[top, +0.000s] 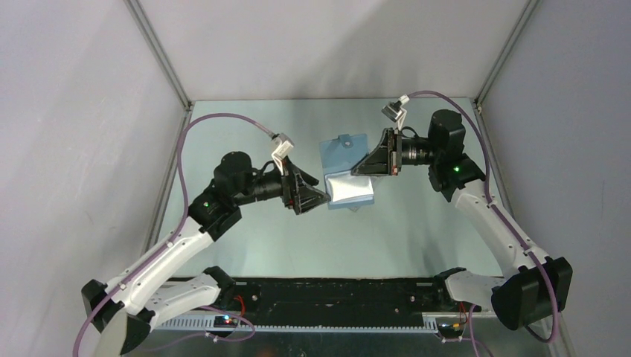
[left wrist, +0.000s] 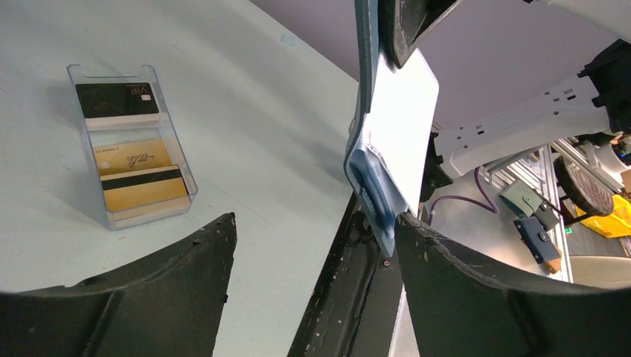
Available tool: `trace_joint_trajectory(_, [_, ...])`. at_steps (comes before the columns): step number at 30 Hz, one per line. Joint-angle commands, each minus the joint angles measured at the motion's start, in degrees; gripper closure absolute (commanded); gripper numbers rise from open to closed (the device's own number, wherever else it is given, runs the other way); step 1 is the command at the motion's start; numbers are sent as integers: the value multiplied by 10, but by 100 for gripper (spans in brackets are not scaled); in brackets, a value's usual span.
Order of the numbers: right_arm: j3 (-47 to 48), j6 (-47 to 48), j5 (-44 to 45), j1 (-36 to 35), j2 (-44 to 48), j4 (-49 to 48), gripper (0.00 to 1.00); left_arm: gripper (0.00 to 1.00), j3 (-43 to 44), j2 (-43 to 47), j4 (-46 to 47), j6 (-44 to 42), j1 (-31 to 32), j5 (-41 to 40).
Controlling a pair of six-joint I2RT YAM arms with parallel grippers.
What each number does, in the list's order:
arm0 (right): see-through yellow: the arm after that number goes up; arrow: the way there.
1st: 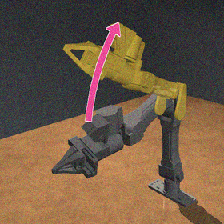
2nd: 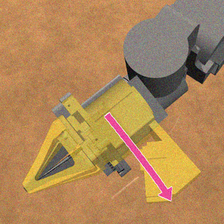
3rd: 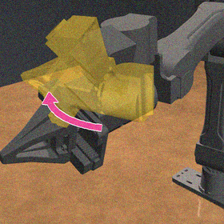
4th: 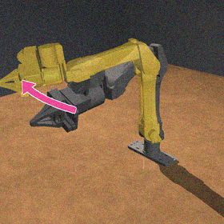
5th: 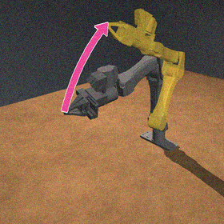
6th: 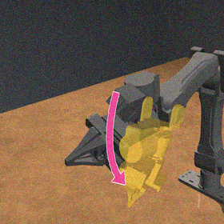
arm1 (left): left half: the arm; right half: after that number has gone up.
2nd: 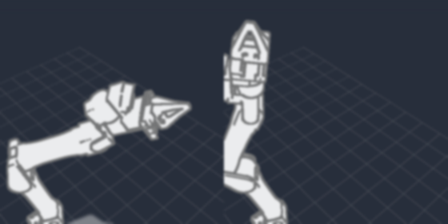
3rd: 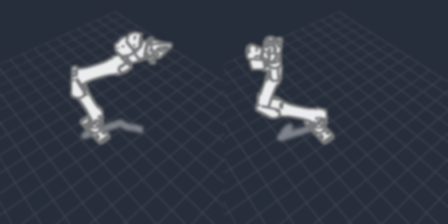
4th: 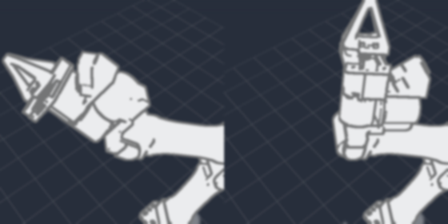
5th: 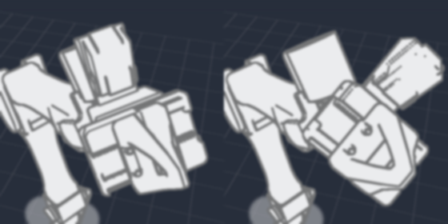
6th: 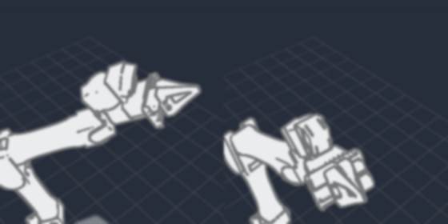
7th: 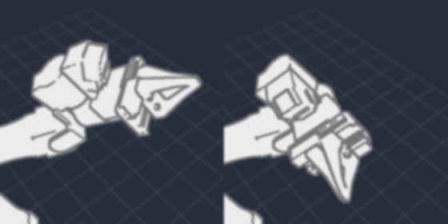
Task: Put the credit cards into the card holder
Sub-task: Open the card holder at the center of the board.
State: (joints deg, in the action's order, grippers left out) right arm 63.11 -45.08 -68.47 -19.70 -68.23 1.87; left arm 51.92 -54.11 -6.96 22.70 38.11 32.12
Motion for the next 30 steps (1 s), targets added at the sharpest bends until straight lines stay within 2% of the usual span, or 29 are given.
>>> trace_joint_trajectory(1, [5, -35, -14, 3, 4, -48, 100, 18, -10, 7, 31, 7, -3, 11])
trace_joint_trajectory(16, [5, 6, -11, -6, 0, 8, 100, 22, 4, -25, 144, 49, -2, 40])
trace_joint_trajectory(20, [5, 16, -18, -9, 0, 16, 94, 23, -17, -6, 197, 68, -2, 37])
trace_joint_trajectory(30, [5, -11, -22, -36, -4, -29, 85, 38, -4, -56, 225, 107, -2, 61])
